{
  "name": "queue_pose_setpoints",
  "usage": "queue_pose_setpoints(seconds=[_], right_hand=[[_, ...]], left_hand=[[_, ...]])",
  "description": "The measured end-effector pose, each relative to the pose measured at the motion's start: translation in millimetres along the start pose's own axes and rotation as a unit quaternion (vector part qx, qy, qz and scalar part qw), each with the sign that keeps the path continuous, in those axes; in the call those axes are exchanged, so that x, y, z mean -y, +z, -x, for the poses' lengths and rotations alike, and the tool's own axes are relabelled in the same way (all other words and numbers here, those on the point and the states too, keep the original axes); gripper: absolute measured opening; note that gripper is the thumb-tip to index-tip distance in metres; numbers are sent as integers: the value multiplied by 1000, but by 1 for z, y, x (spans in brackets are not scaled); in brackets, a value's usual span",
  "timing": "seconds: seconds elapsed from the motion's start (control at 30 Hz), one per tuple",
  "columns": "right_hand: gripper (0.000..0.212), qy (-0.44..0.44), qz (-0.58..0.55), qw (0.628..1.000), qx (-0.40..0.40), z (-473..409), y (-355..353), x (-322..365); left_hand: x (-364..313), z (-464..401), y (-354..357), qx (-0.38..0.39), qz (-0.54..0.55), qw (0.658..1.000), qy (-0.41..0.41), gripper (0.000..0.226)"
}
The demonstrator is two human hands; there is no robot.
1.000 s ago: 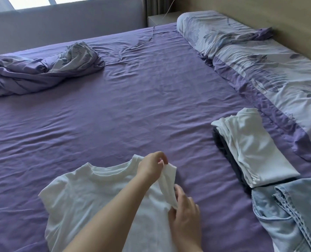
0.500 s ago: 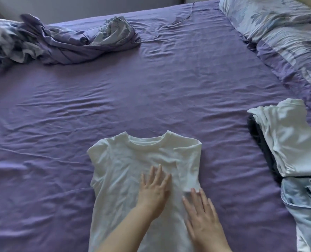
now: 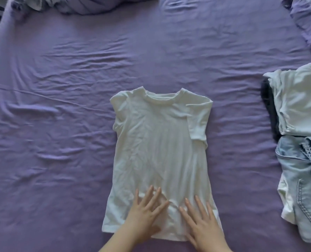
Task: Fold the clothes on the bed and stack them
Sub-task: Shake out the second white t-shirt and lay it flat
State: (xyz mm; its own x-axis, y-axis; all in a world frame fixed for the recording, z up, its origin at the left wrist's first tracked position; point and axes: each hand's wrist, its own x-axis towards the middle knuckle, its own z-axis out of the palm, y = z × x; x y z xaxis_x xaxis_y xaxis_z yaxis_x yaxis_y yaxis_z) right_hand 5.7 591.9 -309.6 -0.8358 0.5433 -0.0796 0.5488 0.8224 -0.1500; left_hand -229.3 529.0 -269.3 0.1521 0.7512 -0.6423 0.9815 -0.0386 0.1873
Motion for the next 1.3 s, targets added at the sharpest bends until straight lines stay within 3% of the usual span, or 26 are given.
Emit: queue_pose_setpoints(seconds=[0.1,0.23,0.3,0.4,0.57,0.7,0.83,1.0,1.1,1.17,1.3], right_hand=[[75,13,-26,999,-14,-1,-5,6],[8,48,-36,994,-97,-12,-10,3],[20,19,-21,991,-133,-10,-3,6],[19,16,-35,990,-134,-6,0,8],[14,-11,-44,994,-95,8,2,15],[9,-9,-50,999,-19,4,-15,26],[43,11,-89,994,65,-33,-18,52],[38,46,-119,983,132,-59,-26,81],[37,46,-111,976,182,-58,-32,81],[31,29,-88,974,205,-56,-32,78],[32,6,-87,957,276,-55,-34,80]], left_hand=[[2,11,-1,15,-8,1000,-10,112],[5,12,-9,-18,-5,1000,-14,82],[6,15,-12,-26,-26,999,-8,61],[11,16,-8,-46,-52,998,10,42],[11,20,-3,-64,-57,996,23,38],[17,27,-2,-48,-59,996,48,29],[20,31,-19,15,11,998,66,20],[31,36,-10,46,-13,998,32,28],[37,40,2,-29,-42,998,32,13],[37,44,9,-42,-56,997,32,26],[48,57,16,-26,-91,991,99,22]])
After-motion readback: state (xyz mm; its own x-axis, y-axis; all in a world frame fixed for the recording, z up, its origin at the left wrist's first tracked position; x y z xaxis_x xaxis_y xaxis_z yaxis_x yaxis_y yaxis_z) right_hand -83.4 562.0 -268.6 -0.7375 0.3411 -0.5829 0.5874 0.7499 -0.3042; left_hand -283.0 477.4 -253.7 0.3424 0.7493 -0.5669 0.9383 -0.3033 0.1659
